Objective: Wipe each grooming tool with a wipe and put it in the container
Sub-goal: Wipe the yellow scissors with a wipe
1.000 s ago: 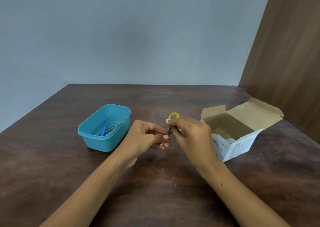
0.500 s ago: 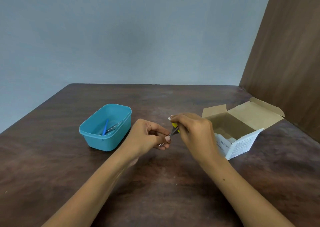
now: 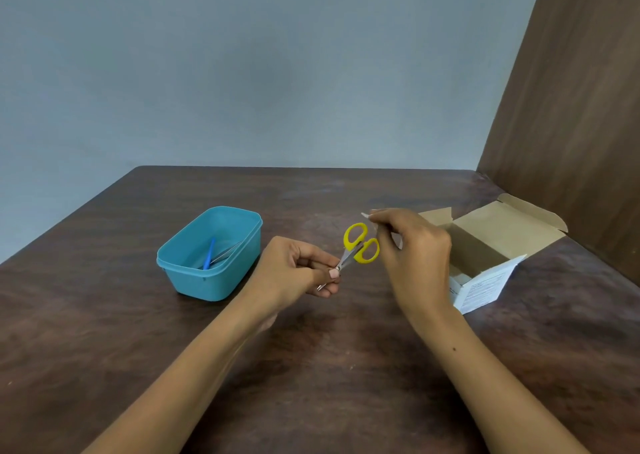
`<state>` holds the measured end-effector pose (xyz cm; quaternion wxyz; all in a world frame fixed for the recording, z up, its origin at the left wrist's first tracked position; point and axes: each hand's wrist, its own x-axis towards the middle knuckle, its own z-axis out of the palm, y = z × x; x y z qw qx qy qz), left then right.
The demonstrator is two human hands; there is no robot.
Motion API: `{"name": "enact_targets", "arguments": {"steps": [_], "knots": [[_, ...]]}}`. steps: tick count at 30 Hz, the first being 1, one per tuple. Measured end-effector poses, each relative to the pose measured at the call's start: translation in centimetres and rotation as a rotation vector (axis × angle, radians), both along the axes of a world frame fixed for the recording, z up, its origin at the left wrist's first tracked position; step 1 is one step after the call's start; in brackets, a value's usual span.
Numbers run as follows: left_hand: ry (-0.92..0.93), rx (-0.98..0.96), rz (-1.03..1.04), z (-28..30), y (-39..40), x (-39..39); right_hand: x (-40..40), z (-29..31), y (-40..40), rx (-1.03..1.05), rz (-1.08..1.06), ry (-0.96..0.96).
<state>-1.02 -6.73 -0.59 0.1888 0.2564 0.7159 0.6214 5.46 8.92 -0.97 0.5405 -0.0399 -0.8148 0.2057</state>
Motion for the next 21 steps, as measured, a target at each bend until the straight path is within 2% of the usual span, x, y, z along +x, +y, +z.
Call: {"name": "enact_targets", "arguments": {"steps": [5,11,15,18,21], "knots": [[0.007,0.001,-0.008,-0.2,0.0,-0.1,-0.1,-0.5,-0.2,0.049,0.082,-0.103],[0.029,-0.010,-0.005,-0.4,0.1,-0.2,0.0,-0.4,-0.6,0.134,0.009,-0.108],[0.065,-0.024,0.011,-0.5,0.0,-0.4,0.0,-0.5,-1.2,0.238,-0.071,-0.202],[0.139,-0.068,0.027,-0.8,0.1,-0.4,0.0,-0.6,-1.7,0.219,-0.117,-0.260],[0.218,-0.106,0.058,-0.9,0.2,-0.5,0.1,-0.6,-2.0,0.145,-0.039,-0.265]]}}
